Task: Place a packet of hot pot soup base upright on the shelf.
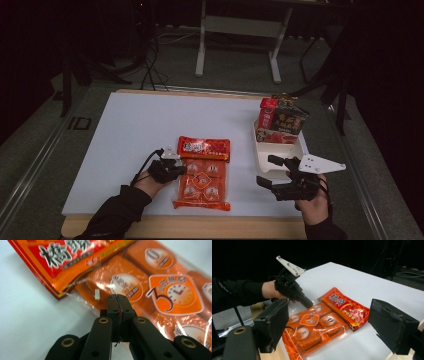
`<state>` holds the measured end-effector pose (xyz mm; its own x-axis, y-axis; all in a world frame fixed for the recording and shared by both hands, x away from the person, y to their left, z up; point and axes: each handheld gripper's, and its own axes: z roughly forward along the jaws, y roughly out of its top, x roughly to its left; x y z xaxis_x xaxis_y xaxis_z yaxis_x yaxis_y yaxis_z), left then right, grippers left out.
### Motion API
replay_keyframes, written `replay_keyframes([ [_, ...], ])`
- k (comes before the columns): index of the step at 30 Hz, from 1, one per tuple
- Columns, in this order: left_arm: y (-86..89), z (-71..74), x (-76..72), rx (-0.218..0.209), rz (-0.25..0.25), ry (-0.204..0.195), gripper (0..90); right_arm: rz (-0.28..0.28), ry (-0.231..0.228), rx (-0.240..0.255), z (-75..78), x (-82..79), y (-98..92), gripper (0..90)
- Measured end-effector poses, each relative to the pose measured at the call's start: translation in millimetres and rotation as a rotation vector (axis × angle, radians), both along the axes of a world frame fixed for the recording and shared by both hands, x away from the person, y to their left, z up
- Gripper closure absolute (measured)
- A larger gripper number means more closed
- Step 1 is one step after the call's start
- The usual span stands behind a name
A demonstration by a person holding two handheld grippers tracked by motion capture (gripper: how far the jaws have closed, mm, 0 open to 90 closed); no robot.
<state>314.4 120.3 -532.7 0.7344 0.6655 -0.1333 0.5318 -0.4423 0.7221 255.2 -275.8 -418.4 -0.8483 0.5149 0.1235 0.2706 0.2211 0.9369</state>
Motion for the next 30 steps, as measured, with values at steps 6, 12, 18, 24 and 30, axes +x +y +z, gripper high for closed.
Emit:
replay_keyframes([
  [6,0.6,8.7,-4.5,-0.004,-0.022,-0.088,69.3,0.000,0.000,0.004,0.7,-0.5,-0.3,16.3],
  [12,6.3,17.6,0.7,-0.022,0.094,-0.013,48.9,0.000,0.003,0.008,0.5,-0.5,-1.0,16.3],
  [18,20.9,18.5,7.5,-0.077,0.101,0.030,33.6,-0.003,0.000,0.011,1.2,-0.8,-2.0,16.3],
  [24,32.5,20.1,14.7,-0.083,0.122,0.021,32.0,-0.006,-0.007,-0.004,0.8,-1.5,0.3,16.3],
  [30,43.0,19.2,25.9,-0.101,0.161,0.033,32.1,-0.007,-0.020,0.002,1.7,-2.9,0.8,16.3],
])
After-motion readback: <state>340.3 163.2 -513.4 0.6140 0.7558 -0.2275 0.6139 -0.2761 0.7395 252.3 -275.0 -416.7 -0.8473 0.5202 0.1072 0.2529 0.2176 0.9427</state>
